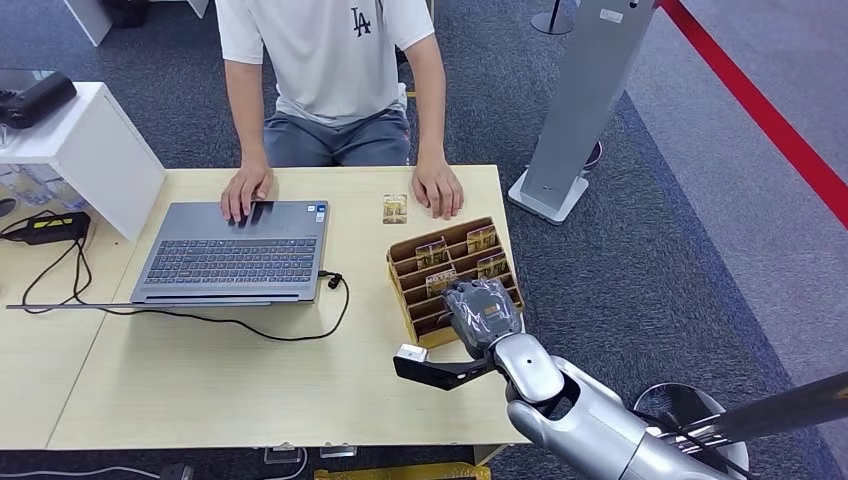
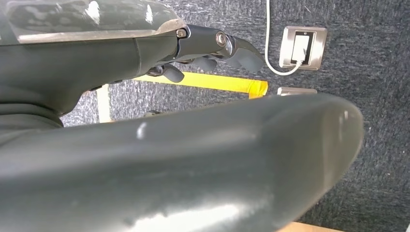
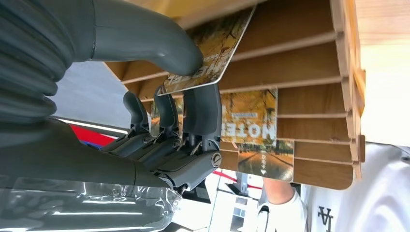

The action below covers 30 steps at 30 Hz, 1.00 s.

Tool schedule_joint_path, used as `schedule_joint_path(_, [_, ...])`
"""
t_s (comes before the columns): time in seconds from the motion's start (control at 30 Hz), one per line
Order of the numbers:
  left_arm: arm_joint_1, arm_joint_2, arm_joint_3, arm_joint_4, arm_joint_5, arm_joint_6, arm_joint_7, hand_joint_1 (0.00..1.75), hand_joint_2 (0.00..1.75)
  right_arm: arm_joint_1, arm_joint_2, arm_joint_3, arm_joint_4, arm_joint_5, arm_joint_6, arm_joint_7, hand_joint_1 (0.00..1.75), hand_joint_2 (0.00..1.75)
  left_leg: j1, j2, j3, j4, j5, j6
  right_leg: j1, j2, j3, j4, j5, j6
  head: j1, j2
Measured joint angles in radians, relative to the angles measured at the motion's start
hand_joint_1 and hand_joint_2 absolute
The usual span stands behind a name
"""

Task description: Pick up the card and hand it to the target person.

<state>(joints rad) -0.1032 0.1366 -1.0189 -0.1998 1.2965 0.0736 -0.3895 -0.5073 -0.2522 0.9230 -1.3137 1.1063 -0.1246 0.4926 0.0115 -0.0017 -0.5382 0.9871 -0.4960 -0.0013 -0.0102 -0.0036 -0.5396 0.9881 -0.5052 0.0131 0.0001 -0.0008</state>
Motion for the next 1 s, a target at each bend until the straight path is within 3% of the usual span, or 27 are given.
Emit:
schedule_joint_path(0.47, [0.000,0.000,0.000,0.000,0.000,0.000,0.000,0.00,0.00,0.005,0.000,0.001,-0.025,0.000,0.001,0.001,1.39,1.75,0.000,0.000,0.000,0.000,0.000,0.000,0.000,0.000,0.000,0.000,0.000,0.000,0.000,0.000])
schedule_joint_path(0.73, [0.000,0.000,0.000,0.000,0.000,0.000,0.000,0.00,0.00,0.008,0.000,0.000,-0.033,0.000,0.002,0.003,1.57,1.75,0.000,0.000,0.000,0.000,0.000,0.000,0.000,0.000,0.000,0.000,0.000,0.000,0.000,0.000])
schedule_joint_path(1.0, [0.000,0.000,0.000,0.000,-0.004,-0.001,-0.008,0.00,0.00,0.011,-0.006,-0.005,-0.066,0.004,0.014,0.010,1.57,1.75,0.000,0.000,0.000,0.000,0.000,0.000,0.000,0.000,0.000,0.000,0.000,0.000,0.000,0.000])
